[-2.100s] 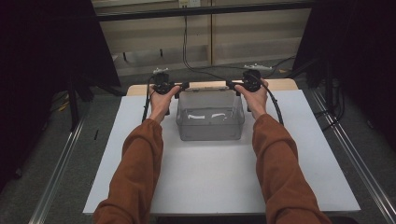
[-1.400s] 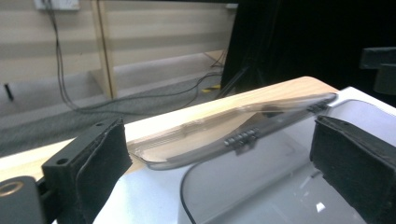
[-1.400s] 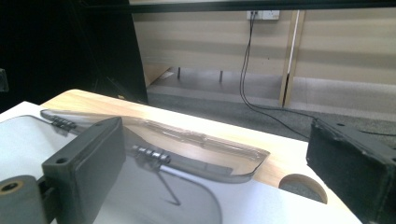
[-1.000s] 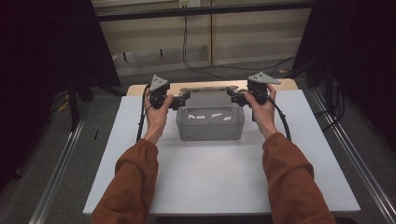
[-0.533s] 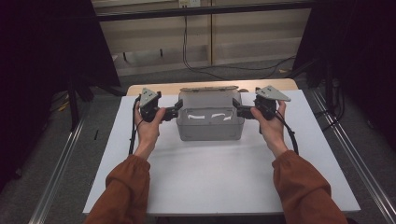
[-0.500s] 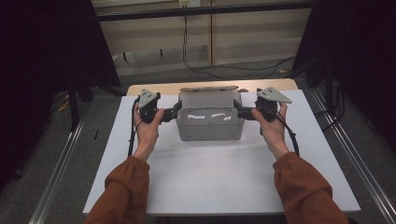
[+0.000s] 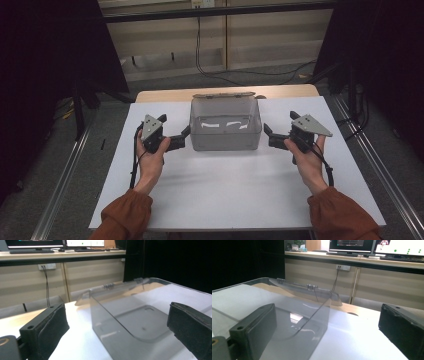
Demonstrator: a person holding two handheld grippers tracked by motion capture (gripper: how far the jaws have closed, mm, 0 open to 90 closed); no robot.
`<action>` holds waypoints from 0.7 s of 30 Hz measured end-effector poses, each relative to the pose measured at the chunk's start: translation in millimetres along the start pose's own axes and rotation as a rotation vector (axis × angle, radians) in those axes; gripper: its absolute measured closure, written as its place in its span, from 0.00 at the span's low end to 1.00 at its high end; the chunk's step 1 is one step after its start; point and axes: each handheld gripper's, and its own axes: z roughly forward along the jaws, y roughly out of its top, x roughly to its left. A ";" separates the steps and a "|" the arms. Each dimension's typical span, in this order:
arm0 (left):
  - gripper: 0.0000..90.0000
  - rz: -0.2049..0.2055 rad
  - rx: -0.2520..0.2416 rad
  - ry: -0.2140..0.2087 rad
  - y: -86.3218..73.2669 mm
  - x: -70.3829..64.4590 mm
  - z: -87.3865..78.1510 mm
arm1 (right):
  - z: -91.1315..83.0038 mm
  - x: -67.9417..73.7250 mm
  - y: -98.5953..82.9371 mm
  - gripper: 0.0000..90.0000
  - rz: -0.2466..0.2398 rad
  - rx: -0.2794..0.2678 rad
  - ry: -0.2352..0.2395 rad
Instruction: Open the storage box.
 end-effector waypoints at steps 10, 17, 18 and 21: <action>0.03 -0.029 0.011 -0.022 -25.5 -14.5 -31.8 | -35.2 3.0 -22.9 0.02 -0.015 -0.004 -0.031; 0.03 -0.048 0.013 0.017 -35.0 -16.9 -57.0 | -59.4 0.0 -35.3 0.00 -0.005 -0.006 -0.071; 0.03 -0.049 0.004 0.022 -36.6 -18.3 -59.6 | -62.6 -0.6 -36.7 0.00 -0.002 -0.006 -0.076; 0.03 -0.033 -0.005 0.045 -41.1 -21.9 -70.2 | -71.8 -2.6 -41.2 0.00 0.008 0.007 -0.081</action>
